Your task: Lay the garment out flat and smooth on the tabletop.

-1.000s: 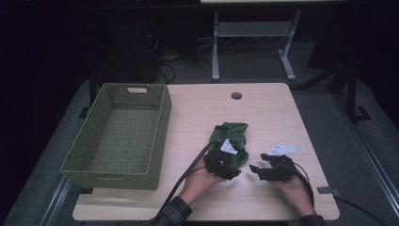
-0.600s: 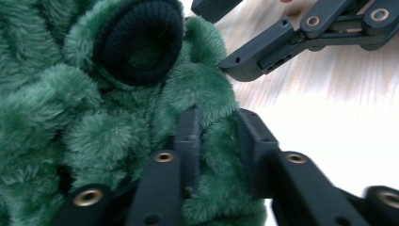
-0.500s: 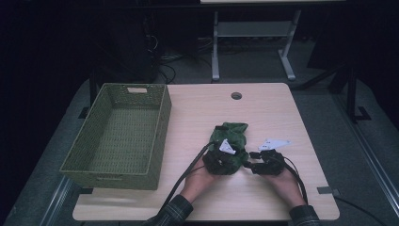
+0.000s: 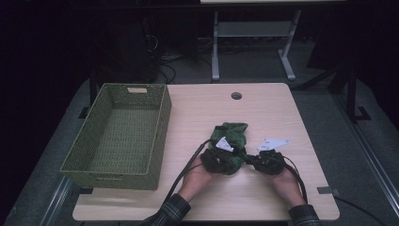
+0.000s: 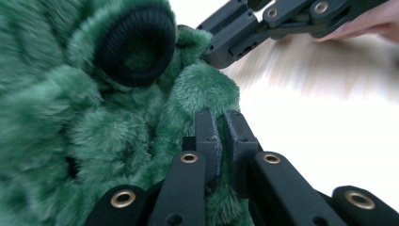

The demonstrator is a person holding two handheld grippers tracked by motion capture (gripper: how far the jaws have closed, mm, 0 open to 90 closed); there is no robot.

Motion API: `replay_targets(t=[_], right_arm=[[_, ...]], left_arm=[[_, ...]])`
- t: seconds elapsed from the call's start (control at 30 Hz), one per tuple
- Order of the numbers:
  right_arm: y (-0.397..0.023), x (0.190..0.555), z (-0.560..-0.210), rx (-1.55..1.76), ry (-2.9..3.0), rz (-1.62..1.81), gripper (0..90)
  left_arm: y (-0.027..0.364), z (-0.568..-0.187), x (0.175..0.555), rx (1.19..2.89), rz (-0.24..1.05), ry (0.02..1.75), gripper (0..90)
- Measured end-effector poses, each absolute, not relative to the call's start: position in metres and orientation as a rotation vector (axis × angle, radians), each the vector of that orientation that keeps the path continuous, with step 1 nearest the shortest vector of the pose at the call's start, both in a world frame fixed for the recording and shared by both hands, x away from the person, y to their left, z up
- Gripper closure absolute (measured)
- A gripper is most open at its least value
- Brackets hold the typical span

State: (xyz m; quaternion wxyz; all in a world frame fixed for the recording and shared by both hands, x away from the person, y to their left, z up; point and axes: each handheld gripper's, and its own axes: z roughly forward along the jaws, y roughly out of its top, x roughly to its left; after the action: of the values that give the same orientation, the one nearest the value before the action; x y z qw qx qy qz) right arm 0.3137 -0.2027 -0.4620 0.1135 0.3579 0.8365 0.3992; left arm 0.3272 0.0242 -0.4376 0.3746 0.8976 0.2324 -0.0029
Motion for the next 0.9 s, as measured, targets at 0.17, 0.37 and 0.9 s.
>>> replay_targets(t=[0.17,0.37,0.9], right_arm=[[-0.208,0.308,-0.455,1.044,2.445,1.160,84.6],[-0.221,0.300,-0.450,1.057,2.431,1.144,84.6],[-0.262,0.276,-0.457,1.171,2.400,1.026,85.1]], left_arm=[[0.042,-0.424,0.328,2.273,0.010,0.608,85.9],[0.068,-0.412,0.329,2.250,0.044,0.642,86.0],[0.100,-0.427,0.317,2.319,0.029,0.691,85.7]])
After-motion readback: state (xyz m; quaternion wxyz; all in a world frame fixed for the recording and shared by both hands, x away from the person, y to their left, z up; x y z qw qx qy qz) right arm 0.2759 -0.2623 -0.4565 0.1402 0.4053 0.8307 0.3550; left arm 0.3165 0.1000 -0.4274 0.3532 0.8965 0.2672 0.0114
